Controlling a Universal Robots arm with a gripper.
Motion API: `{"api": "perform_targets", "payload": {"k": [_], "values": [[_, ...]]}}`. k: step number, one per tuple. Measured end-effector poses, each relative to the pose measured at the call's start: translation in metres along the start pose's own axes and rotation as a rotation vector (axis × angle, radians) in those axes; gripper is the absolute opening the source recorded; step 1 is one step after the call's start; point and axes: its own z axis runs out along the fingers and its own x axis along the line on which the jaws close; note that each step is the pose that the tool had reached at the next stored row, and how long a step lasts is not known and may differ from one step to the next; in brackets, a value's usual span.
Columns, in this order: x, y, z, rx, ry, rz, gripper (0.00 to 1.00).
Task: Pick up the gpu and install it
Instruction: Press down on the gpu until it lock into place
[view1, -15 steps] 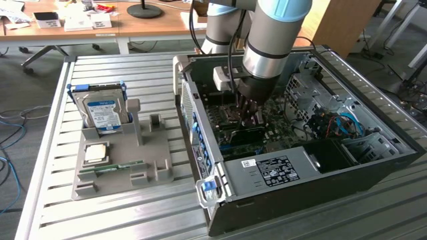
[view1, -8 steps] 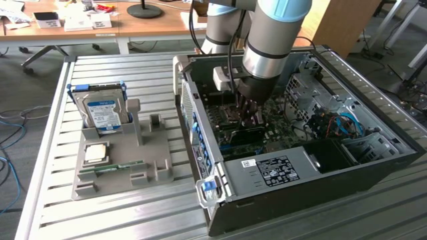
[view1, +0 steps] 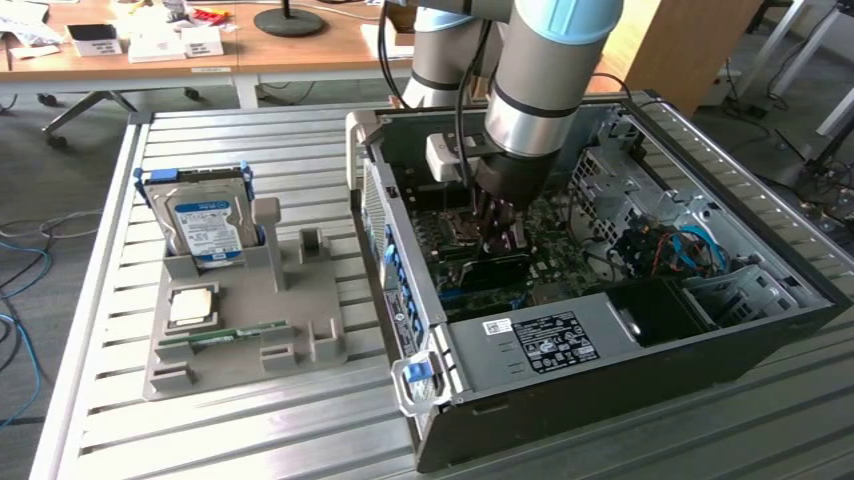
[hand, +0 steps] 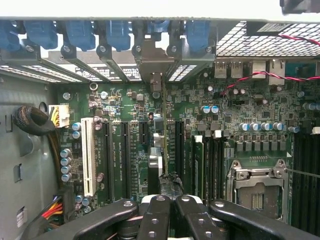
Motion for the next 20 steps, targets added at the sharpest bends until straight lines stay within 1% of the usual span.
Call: {"api": "perform_targets", "payload": {"k": [9, 12, 14, 15, 16, 17, 20], "values": [[0.0, 0.0001, 0.0001, 0.0, 0.0001, 0.0, 0.11], [0.0, 0.0001, -0.0007, 0.0004, -0.001, 0.0, 0.11], [0.0, 0.0001, -0.0024, 0.0009, -0.0023, 0.0, 0.11], [0.0, 0.0001, -0.0039, 0.0008, -0.002, 0.0, 0.11], [0.0, 0.0002, -0.0063, 0.0, 0.0, 0.0, 0.11], [0.0, 0.0001, -0.0078, 0.0003, -0.0006, 0.0, 0.11], [-0.001, 0.0, -0.0139, 0.0002, -0.0002, 0.0, 0.11]]}}
